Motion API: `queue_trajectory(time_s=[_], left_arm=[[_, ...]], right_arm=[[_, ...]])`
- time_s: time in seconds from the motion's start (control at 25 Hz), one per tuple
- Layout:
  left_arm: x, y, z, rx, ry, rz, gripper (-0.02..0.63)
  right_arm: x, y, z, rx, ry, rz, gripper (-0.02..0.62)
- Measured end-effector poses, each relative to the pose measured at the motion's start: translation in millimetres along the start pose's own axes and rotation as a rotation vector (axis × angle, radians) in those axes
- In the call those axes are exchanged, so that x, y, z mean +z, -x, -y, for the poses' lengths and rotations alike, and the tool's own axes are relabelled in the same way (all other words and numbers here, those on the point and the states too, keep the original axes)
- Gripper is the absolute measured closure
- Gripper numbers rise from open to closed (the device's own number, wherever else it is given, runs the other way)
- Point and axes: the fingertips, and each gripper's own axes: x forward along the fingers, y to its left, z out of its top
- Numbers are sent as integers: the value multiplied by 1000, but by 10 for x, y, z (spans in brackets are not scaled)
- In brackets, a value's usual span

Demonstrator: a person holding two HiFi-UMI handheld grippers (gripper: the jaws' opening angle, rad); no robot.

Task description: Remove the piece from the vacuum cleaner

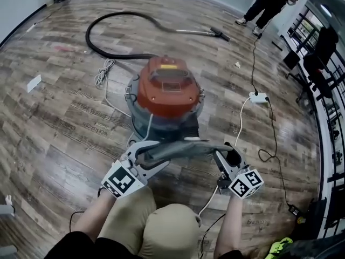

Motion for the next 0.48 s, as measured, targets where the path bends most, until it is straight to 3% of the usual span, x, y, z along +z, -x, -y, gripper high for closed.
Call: queue_trajectory(time_s=[0.04, 0.08, 0.12, 0.16, 0.2, 0.48], left_arm=[[45, -1, -17, 10, 11, 18, 438], [77, 2, -26, 18, 30, 32, 548], [90, 8, -19, 21, 44, 39, 574], [87, 16, -3, 23, 47, 39, 583], [79, 27, 10, 26, 41, 37, 584], [134, 99, 11, 35, 32, 40, 588]], right_arm=[[18, 3, -28, 20, 15, 9, 339], [22, 20, -42, 21, 38, 12, 436], [15, 46, -60, 19, 59, 12, 517], [3, 79, -89, 20, 68, 15, 564], [-6, 114, -123, 22, 67, 23, 571], [-21, 320, -348, 11, 78, 45, 574]])
